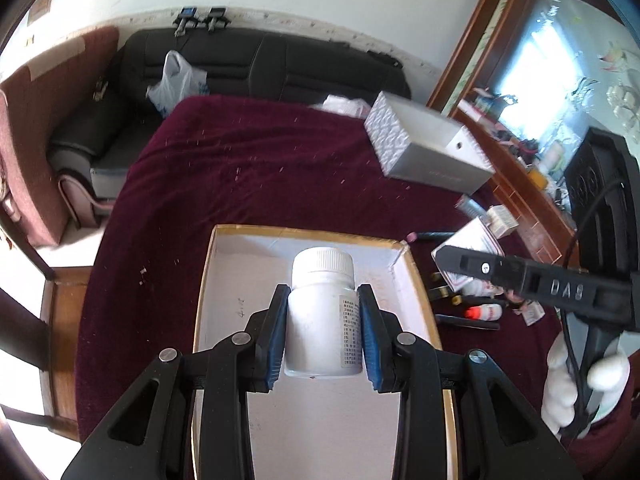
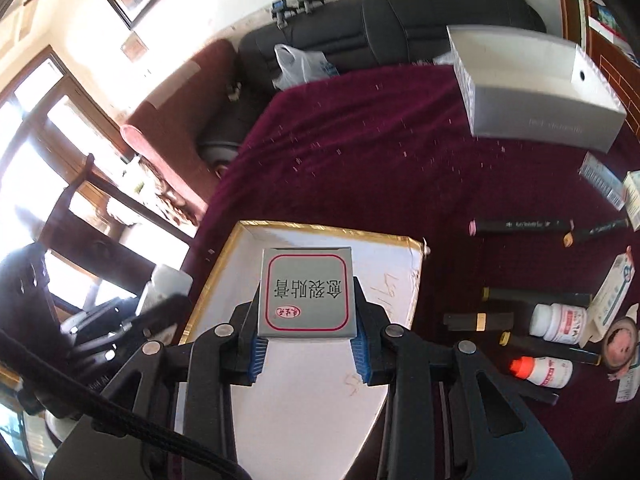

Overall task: Organize objects
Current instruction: 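Carry the pill bottle and the red-bordered box over the gold-rimmed white tray with both tools, then open both tools to drop the bottle and box into the tray, then move both tools back over the markers and bottles on the table, then grasp the purple-capped black marker with the left tool while the right tool grasps the orange-capped dropper bottle, then carry the marker and the dropper bottle over the white tray with both tools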

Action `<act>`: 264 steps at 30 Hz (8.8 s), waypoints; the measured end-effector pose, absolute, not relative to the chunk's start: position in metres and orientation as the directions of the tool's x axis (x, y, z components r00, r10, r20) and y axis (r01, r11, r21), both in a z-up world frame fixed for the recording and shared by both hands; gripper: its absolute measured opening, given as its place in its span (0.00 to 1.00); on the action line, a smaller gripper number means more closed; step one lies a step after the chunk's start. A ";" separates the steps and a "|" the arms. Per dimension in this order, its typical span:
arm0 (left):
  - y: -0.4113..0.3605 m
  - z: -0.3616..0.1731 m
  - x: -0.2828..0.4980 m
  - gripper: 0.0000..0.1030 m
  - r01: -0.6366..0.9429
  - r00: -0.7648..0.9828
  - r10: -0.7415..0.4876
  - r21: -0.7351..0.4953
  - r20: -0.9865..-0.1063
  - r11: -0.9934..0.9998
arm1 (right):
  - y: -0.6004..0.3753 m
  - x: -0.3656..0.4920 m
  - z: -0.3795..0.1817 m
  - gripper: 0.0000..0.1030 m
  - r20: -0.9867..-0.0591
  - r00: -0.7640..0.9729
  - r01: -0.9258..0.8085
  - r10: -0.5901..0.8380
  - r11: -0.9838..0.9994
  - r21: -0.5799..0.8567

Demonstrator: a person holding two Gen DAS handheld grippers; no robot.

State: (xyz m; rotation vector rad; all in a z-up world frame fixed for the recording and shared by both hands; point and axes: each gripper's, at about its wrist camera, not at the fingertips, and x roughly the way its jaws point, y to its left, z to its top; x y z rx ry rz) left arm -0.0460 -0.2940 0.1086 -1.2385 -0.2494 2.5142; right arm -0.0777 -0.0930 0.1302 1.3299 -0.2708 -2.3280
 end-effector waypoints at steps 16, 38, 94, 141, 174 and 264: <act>-0.304 0.071 -0.092 0.28 -0.166 -0.492 0.358 -0.318 -0.793 -0.933 | -0.109 -0.110 0.056 0.31 -0.836 -0.387 0.260 -0.389 -0.916 0.306; -0.263 0.022 -0.127 0.27 -0.134 -0.424 0.316 -0.286 -0.849 -0.949 | -0.116 -0.121 0.035 0.31 -0.854 -0.370 0.277 -0.365 -0.921 0.273; -0.087 0.097 0.078 0.60 -0.368 -0.416 0.581 -0.455 -0.700 -0.811 | 0.139 0.034 0.121 0.85 -0.692 -0.706 -0.009 -0.154 -0.974 0.226; -0.054 0.028 0.093 0.78 -0.357 -0.405 0.475 -0.343 -0.781 -0.869 | 0.131 -0.015 0.036 0.89 -0.598 -0.293 0.087 -0.746 -0.644 0.760; -0.029 0.025 0.028 0.16 -0.228 -0.479 0.235 -0.139 -0.846 -0.964 | 0.172 0.005 0.016 0.89 -0.560 -0.426 0.126 -0.710 -0.660 0.741; -0.066 0.037 0.055 0.11 -0.262 -0.498 0.405 -0.312 -0.767 -0.913 | 0.081 -0.018 0.029 0.23 -0.893 -0.438 0.130 -0.103 -0.990 0.051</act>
